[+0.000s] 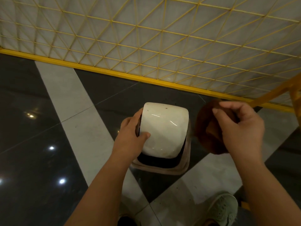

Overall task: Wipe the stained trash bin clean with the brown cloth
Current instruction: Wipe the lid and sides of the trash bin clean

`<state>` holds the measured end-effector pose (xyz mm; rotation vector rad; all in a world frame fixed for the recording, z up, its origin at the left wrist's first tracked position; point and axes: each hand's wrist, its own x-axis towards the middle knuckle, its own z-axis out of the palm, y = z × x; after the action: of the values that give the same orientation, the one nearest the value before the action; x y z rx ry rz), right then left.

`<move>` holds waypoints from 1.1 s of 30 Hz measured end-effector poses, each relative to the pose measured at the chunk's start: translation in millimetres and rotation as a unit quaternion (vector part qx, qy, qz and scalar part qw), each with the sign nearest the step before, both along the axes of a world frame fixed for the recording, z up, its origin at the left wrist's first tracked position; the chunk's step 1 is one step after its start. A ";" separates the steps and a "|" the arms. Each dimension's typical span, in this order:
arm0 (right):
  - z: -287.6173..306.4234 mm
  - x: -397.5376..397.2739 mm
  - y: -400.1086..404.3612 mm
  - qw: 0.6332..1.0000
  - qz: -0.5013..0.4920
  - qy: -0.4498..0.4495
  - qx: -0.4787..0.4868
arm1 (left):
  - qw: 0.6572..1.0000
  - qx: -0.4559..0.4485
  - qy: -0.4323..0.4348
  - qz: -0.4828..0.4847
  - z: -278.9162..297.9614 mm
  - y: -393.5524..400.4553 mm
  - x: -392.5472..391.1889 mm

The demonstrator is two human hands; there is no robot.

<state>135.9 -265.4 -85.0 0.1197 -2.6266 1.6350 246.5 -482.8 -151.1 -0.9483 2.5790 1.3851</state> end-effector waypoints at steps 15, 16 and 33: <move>-61.8 1.1 -65.7 0.911 0.229 0.077 0.335 | 1.000 0.016 0.015 0.000 -7.0 2.0 -0.9; -57.6 4.1 -76.4 0.900 0.250 0.097 0.343 | 1.000 0.015 0.020 0.001 -6.6 2.2 -1.3; -48.8 10.8 -102.4 0.880 0.358 0.133 0.281 | 0.998 0.009 0.061 -0.008 -2.2 3.0 -1.0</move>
<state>146.7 -367.9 -133.8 1.3613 -2.8827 0.7545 245.5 -479.8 -153.4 -0.8632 2.6503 1.5039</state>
